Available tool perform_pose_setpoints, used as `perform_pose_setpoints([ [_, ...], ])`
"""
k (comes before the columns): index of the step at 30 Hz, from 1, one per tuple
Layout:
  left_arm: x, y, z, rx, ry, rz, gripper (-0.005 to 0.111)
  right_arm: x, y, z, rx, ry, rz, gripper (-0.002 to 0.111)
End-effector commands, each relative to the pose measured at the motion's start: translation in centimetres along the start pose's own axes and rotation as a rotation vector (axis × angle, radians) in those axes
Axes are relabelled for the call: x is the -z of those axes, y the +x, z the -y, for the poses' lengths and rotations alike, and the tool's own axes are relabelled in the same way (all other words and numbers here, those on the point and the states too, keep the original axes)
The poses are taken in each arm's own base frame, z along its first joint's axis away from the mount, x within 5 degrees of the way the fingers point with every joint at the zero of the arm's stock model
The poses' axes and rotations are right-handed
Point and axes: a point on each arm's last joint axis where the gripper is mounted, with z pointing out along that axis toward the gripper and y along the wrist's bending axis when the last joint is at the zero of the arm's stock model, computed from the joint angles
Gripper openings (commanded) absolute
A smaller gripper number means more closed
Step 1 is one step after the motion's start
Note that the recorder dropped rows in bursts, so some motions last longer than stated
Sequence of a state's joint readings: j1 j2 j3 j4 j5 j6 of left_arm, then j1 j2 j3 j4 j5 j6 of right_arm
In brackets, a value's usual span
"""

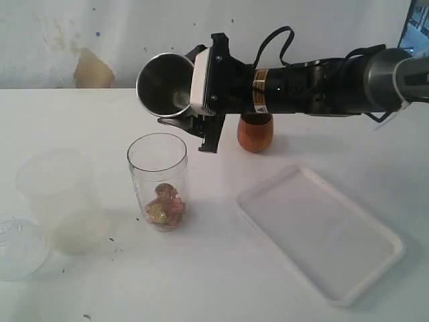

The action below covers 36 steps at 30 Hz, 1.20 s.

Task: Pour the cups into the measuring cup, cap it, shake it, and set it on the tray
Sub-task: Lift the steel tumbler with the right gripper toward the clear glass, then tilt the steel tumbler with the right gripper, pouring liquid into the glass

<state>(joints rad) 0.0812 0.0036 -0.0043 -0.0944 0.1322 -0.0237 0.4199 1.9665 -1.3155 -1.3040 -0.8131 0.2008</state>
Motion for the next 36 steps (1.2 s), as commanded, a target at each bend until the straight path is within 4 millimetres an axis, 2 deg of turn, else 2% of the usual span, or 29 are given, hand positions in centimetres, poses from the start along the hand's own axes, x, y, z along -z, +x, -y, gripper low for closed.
perform_pose_setpoints([
  [1,0.01,0.01,0.0,0.0,0.003,0.011,0.0,0.4,-1.09,0.7,0.03,0.006,0.033,0.0],
  [14,0.01,0.01,0.0,0.0,0.003,0.011,0.0,0.4,-1.0,0.72,0.133,0.009,0.023,0.0],
  [18,0.01,0.01,0.0,0.0,0.003,0.011,0.0,0.4,-1.07,0.7,0.213,0.009,0.031,0.0],
  [36,0.01,0.01,0.0,0.0,0.003,0.011,0.0,0.4,-1.08,0.72,0.327,0.011,0.031,0.0],
])
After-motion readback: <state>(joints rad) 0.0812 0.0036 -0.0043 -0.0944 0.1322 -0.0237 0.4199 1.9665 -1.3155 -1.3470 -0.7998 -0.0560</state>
